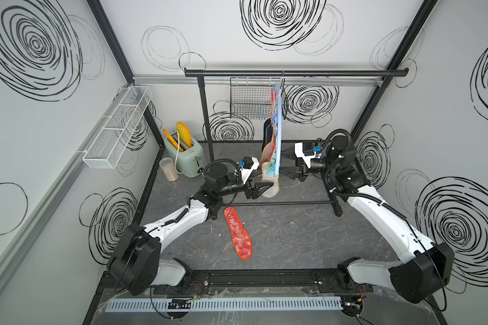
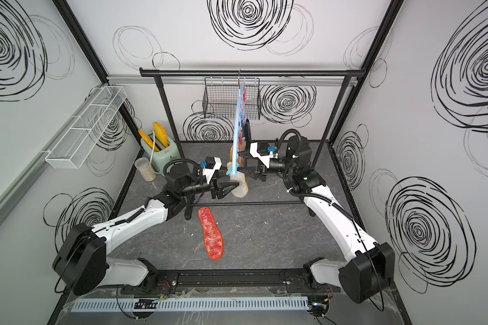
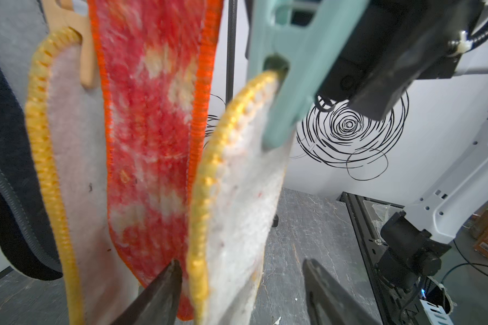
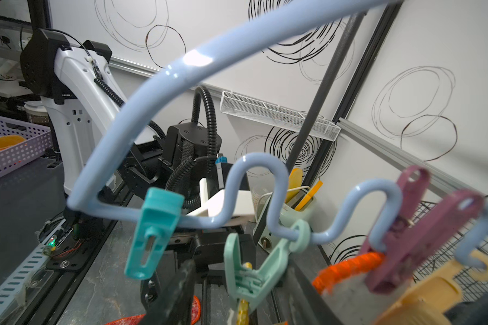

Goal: Take the shoe insoles off the hanger
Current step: Open the clamp at the hanger.

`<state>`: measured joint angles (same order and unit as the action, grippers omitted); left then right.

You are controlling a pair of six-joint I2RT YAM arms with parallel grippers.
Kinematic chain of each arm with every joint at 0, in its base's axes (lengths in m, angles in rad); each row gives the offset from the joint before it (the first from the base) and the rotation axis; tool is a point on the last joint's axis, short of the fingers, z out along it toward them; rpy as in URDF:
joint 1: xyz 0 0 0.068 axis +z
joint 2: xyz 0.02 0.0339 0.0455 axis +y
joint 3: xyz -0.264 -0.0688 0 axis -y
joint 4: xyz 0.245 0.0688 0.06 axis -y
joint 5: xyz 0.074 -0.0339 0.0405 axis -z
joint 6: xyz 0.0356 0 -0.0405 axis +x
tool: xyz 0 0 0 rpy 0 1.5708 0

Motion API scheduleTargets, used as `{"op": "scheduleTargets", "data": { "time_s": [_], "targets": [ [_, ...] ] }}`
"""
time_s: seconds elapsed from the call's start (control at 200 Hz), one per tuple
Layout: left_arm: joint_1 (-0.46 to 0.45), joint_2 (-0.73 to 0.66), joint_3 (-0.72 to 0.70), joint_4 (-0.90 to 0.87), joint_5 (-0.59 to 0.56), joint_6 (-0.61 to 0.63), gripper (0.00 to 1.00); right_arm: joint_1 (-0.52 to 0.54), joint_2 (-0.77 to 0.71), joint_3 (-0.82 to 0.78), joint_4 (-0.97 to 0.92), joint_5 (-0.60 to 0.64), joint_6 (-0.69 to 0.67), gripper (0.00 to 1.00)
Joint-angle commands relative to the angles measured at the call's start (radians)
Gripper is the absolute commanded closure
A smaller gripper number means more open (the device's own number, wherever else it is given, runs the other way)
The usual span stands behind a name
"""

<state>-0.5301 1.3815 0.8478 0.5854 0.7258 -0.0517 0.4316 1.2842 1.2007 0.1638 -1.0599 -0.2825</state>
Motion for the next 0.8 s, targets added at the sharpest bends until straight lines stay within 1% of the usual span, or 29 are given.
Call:
{"op": "scheduleTargets", "data": {
  "time_s": [0.0,0.195,0.32,0.435,0.695,0.795],
  "targets": [
    [-0.004,0.007,0.032,0.056,0.032,0.017,0.30,0.024,0.006,0.026,0.022,-0.027,-0.021,0.55],
    [-0.013,-0.002,0.019,0.057,0.035,0.015,0.34,0.043,0.023,0.034,0.013,0.019,-0.028,0.57],
    [-0.019,-0.013,0.014,0.050,0.030,0.021,0.35,0.045,0.029,0.024,0.039,0.023,-0.010,0.56],
    [-0.019,-0.016,0.014,0.046,0.026,0.023,0.36,0.060,0.033,0.032,0.039,0.022,0.005,0.58],
    [-0.022,-0.012,0.016,0.032,0.016,0.028,0.37,0.081,0.014,0.027,0.054,0.024,0.021,0.58],
    [-0.022,-0.015,0.014,0.031,0.016,0.026,0.38,0.083,0.009,0.024,0.057,0.068,0.028,0.57]
  ]
}}
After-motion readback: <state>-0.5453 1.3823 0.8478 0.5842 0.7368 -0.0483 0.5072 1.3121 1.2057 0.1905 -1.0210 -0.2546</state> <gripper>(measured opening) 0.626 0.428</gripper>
